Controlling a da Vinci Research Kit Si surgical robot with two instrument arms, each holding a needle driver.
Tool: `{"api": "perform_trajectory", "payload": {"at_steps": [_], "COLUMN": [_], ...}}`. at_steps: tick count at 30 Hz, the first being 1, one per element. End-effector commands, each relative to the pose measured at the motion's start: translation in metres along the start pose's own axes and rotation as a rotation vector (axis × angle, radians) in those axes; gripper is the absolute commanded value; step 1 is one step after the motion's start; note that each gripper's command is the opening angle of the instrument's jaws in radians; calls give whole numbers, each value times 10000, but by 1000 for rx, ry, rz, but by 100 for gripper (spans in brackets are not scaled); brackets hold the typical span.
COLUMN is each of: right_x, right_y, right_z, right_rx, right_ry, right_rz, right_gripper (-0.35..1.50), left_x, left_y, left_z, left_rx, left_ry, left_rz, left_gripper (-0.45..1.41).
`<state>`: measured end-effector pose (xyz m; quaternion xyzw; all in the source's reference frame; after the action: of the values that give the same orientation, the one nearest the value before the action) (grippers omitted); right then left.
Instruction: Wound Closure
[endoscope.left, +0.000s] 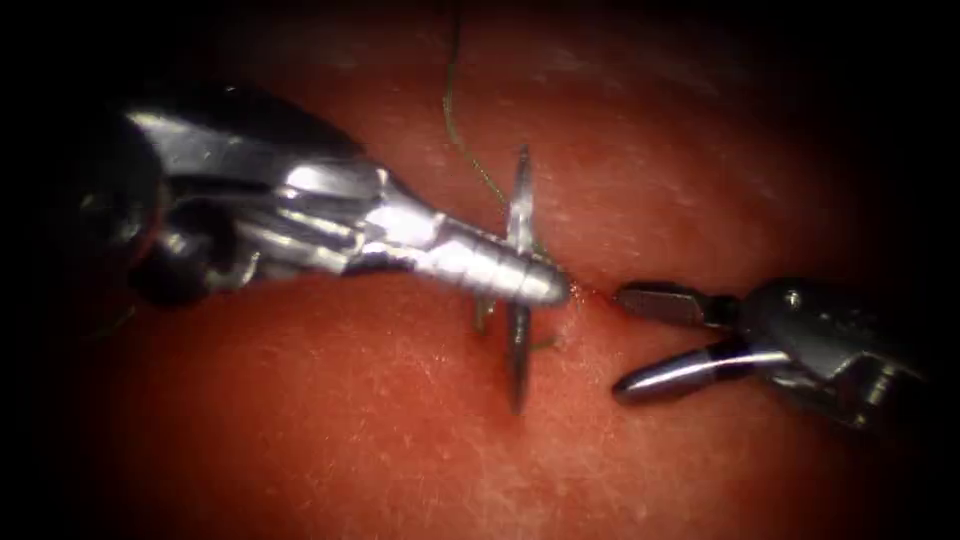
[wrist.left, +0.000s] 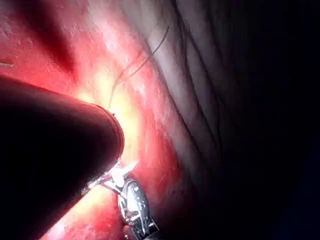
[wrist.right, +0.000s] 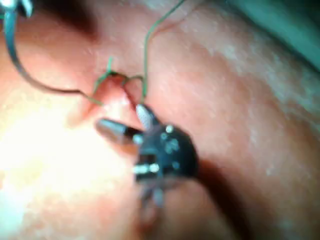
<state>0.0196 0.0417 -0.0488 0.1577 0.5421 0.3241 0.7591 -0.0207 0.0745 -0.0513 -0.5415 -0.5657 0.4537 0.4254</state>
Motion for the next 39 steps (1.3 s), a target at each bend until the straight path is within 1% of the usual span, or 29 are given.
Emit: {"api": "perform_trajectory", "payload": {"at_steps": [1, 3, 5, 10, 11, 13, 14, 16, 17, 21, 27, 33, 36, 37, 39], "right_x": [3, 5, 1, -6, -12, -15, -25, -28, -35, -53, -58, -60, -57, -51, -45], "right_y": [-12, -15, -13, -7, -4, -3, -2, -2, -4, -7, -4, 0, -2, -4, -7], "right_z": [14, 18, 26, 31, 34, 35, 42, 45, 52, 67, 68, 65, 62, 59, 55], "right_rx": [7, 7, 0, -6, -11, -11, -17, -19, -21, 3, -6, -20, -21, -18, -12], "right_ry": [18, 37, 42, 48, 36, 28, -1, -9, -32, -84, -103, -119, -121, -126, -116], "right_rz": [-36, -53, -62, -69, -75, -77, -86, -89, -95, -115, -121, -124, -121, -116, -110], "right_gripper": [120, 117, 117, 117, 117, 117, 117, 117, 117, 115, 115, 115, 103, 90, 73], "left_x": [4, 8, 10, 10, 10, 11, 13, 15, 17, 26, 34, 44, 44, 45, 44], "left_y": [0, 7, 12, 16, 19, 21, 30, 34, 41, 61, 72, 85, 85, 84, 84], "left_z": [-3, -11, -14, -13, -12, -12, -11, -11, -11, -14, -22, -36, -39, -39, -39], "left_rx": [-7, -11, -13, -13, -14, -15, -18, -20, -23, -29, -23, -12, -6, -3, -3], "left_ry": [-7, -7, -6, -4, -3, -2, 0, 0, 2, 8, 22, 38, 43, 46, 49], "left_rz": [-5, -12, -10, 0, -2, 2, 13, 16, 28, 64, 83, 111, 117, 117, 124], "left_gripper": [-35, -35, -35, -35, -35, -35, -35, -35, -35, -35, -35, -35, -35, -35, -35]}}
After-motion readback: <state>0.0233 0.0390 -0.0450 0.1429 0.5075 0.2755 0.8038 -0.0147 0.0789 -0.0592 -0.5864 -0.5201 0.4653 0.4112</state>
